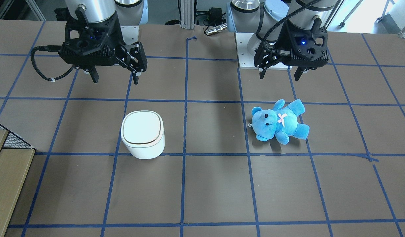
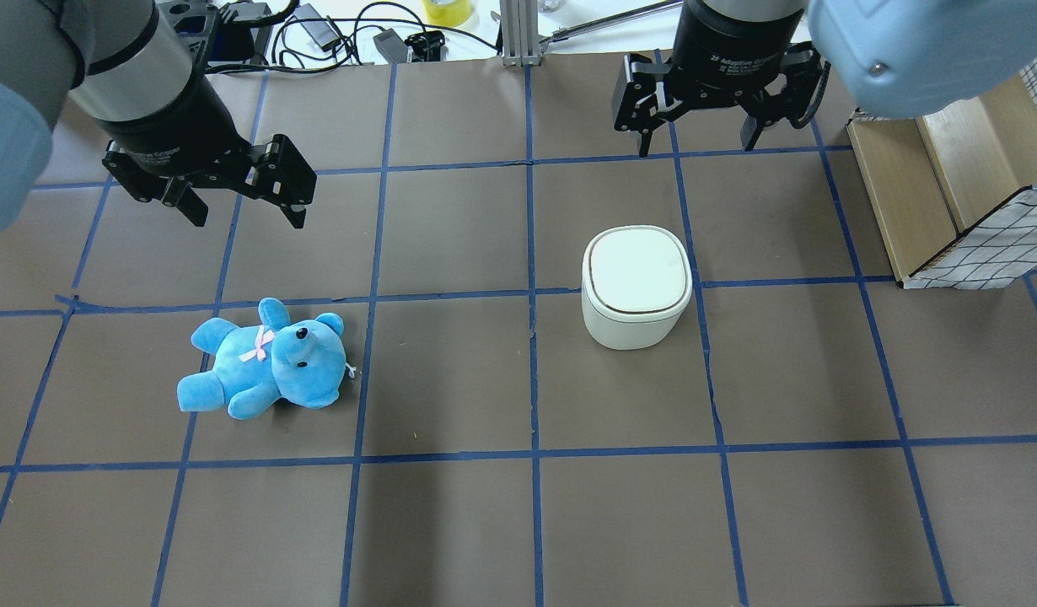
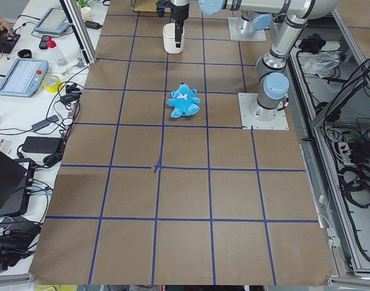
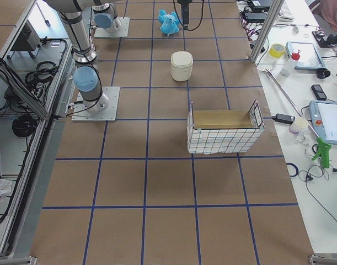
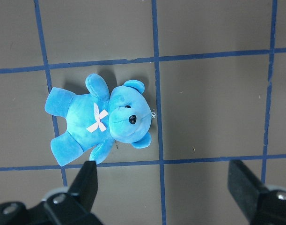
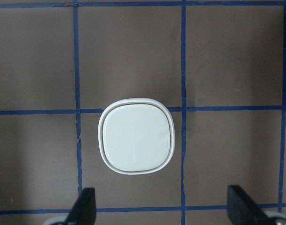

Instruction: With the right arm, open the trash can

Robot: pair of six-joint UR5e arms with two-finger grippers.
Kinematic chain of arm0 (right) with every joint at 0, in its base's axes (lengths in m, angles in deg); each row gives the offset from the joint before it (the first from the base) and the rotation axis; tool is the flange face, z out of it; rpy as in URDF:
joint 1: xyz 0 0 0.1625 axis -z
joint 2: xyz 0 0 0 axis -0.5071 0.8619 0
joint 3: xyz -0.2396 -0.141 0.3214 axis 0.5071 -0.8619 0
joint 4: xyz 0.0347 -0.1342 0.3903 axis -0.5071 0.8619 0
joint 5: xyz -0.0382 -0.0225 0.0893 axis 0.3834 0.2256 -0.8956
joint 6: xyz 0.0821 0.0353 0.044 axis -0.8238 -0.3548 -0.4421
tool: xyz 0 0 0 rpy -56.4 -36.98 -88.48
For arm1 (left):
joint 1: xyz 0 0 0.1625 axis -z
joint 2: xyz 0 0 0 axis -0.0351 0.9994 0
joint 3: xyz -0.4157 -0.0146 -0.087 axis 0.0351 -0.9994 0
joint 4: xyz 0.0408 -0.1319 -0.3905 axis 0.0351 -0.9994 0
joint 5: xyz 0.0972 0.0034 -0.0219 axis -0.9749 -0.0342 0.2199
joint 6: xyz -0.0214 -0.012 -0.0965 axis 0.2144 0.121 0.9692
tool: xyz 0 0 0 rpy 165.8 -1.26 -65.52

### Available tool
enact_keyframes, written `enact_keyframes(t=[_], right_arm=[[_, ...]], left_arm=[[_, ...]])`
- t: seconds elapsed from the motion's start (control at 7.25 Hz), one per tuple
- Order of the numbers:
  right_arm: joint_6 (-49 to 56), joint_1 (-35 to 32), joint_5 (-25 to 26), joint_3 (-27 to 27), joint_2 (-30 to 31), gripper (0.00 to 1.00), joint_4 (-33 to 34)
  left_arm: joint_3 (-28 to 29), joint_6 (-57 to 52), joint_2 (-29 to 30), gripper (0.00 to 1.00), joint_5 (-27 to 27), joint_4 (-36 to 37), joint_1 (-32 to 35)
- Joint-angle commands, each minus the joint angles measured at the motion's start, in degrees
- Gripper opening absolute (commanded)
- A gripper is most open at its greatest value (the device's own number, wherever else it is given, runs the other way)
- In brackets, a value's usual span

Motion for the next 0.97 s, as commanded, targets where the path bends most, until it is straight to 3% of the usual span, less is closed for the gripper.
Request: enact_keyframes(t=[0.0, 0.41, 0.55, 0.83], right_arm=[[0.09, -0.13, 0.65, -0.06, -0.13, 1.0, 0.0], [0.0, -0.39, -0.22, 0.03, -0.57, 0.96, 1.14], [-0.61, -0.4, -0.31, -0.15, -0.58, 0.78, 1.84], [-0.79, -0.4, -0.4, 0.03, -0.84, 0.02, 1.85]], left_arm=[[0.0, -0.02, 0.0, 1.0, 0.0, 0.0, 0.0], [0.0, -0.02, 0.0, 1.0, 0.0, 0.0, 0.0], [0.0, -0.02, 0.0, 1.0, 0.0, 0.0, 0.0], [0.0, -0.02, 0.0, 1.0, 0.0, 0.0, 0.0]])
